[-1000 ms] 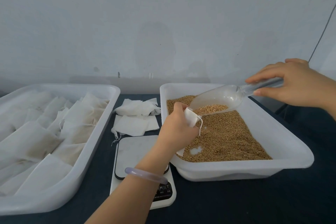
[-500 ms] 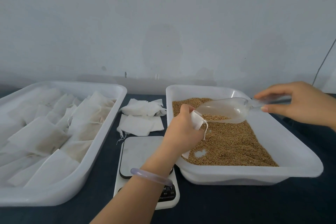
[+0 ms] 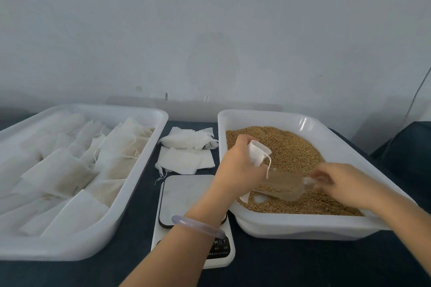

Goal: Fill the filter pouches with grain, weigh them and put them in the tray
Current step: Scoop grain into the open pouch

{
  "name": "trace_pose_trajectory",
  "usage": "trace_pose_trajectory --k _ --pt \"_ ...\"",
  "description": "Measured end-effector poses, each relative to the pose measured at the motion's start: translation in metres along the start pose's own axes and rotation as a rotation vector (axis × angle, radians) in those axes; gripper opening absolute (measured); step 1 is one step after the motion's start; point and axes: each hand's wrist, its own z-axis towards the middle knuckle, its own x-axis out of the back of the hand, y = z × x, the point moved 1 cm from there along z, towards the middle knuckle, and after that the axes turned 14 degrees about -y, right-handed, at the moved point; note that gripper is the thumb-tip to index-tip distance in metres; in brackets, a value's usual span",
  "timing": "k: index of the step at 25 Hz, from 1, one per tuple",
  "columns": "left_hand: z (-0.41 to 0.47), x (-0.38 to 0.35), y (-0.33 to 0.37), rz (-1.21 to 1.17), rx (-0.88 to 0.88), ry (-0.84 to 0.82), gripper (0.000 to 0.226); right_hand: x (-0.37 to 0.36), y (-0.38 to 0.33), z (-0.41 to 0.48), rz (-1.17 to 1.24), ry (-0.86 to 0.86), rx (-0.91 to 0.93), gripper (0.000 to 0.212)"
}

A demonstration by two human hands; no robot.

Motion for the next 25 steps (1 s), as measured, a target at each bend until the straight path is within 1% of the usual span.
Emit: trace_pose_trajectory --k 2,3,4,5,6,7,9,11,12,13,14,16,17,18,20,22,23,24,25 --pt "-0.001 -0.002 0.0 -0.008 -0.018 -0.033 0.048 0.001 -0.01 0.005 -0.027 -0.018 0.083 0.035" --pt "-0.002 -0.002 0.001 -0.016 -0.031 -0.048 0.054 0.004 -0.018 0.006 0.029 0.022 0.157 0.041" --pt "-0.002 -0.002 0.002 -0.027 -0.041 -0.057 0.064 0.009 -0.027 0.004 0.166 0.076 0.257 0.048" --pt "-0.003 -0.002 0.003 -0.036 -0.049 -0.061 0.076 0.014 -0.038 0.002 0.353 0.112 0.37 0.057" --pt "-0.004 -0.001 0.004 -0.039 -0.053 -0.07 0.085 0.017 -0.049 -0.001 0.516 0.111 0.491 0.061" --pt "-0.004 0.0 0.005 -0.041 -0.056 -0.086 0.092 0.018 -0.06 -0.003 0.593 0.093 0.589 0.059" --pt "-0.003 0.001 0.003 -0.067 -0.07 -0.126 0.098 0.017 -0.075 -0.002 0.622 0.06 0.686 0.056" --pt "-0.002 0.001 0.002 -0.095 -0.09 -0.174 0.101 0.017 -0.082 0.002 0.673 0.091 0.68 0.06" --pt "-0.002 0.001 0.001 -0.093 -0.096 -0.196 0.102 0.019 -0.082 0.005 0.686 0.086 0.666 0.059" --pt "-0.002 0.001 0.001 -0.089 -0.101 -0.215 0.103 0.02 -0.084 0.006 0.661 0.063 0.668 0.051" --pt "-0.001 0.001 0.0 -0.096 -0.102 -0.234 0.103 0.022 -0.086 0.007 0.604 0.048 0.669 0.038" --pt "0.0 -0.001 -0.004 -0.133 -0.104 -0.278 0.106 0.026 -0.092 0.008 0.553 0.11 0.646 0.014" --pt "0.0 0.0 -0.005 -0.147 -0.108 -0.285 0.108 0.028 -0.094 0.009 0.568 0.162 0.63 0.01" --pt "0.0 0.0 -0.004 -0.171 -0.111 -0.28 0.109 0.031 -0.097 0.008 0.586 0.207 0.616 0.01" --pt "-0.001 0.003 0.002 -0.284 -0.123 -0.275 0.108 0.036 -0.104 0.003 0.583 0.257 0.592 0.01" --pt "-0.006 0.013 0.009 -0.351 -0.149 -0.25 0.1 0.041 -0.115 -0.005 0.543 0.305 0.561 0.01" --pt "-0.01 0.023 0.013 -0.311 -0.155 -0.197 0.092 0.045 -0.121 -0.007 0.509 0.343 0.552 0.015" --pt "-0.015 0.035 0.014 -0.218 -0.156 -0.12 0.08 0.05 -0.128 -0.009 0.479 0.392 0.548 0.021" --pt "-0.019 0.05 0.014 -0.086 -0.152 -0.041 0.061 0.055 -0.134 -0.008 0.476 0.435 0.552 0.025"
